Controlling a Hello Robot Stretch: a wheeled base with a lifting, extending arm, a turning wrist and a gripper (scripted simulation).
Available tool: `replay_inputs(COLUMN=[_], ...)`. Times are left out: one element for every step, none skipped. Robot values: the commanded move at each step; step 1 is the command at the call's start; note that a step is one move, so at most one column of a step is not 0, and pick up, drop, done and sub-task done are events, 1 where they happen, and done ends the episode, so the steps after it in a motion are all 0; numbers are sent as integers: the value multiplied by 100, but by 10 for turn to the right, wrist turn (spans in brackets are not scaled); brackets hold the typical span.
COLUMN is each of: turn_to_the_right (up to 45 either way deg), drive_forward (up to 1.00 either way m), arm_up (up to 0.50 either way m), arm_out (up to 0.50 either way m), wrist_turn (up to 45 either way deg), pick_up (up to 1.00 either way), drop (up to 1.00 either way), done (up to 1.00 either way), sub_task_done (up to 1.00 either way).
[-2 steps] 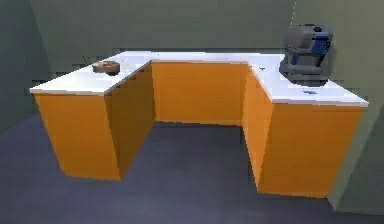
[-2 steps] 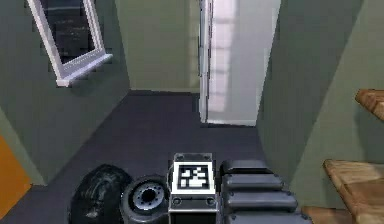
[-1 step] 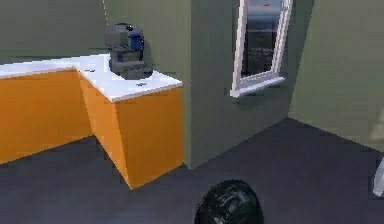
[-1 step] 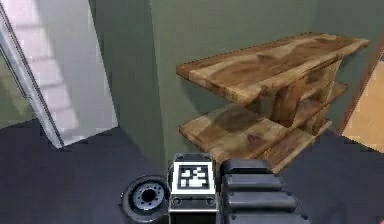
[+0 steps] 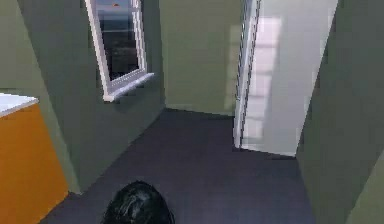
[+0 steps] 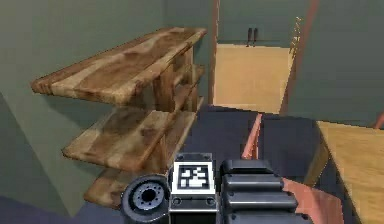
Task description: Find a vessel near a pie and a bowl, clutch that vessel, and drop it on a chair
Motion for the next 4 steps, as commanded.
replay_inputs(turn_to_the_right=[-450,-450,-390,450], drive_forward=[0,0,0,0], arm_up=[0,0,0,0], arm_out=[0,0,0,0], wrist_turn=[0,0,0,0], pick_up=[0,0,0,0], drop=[0,0,0,0], done=[0,0,0,0], sub_task_done=[0,0,0,0])
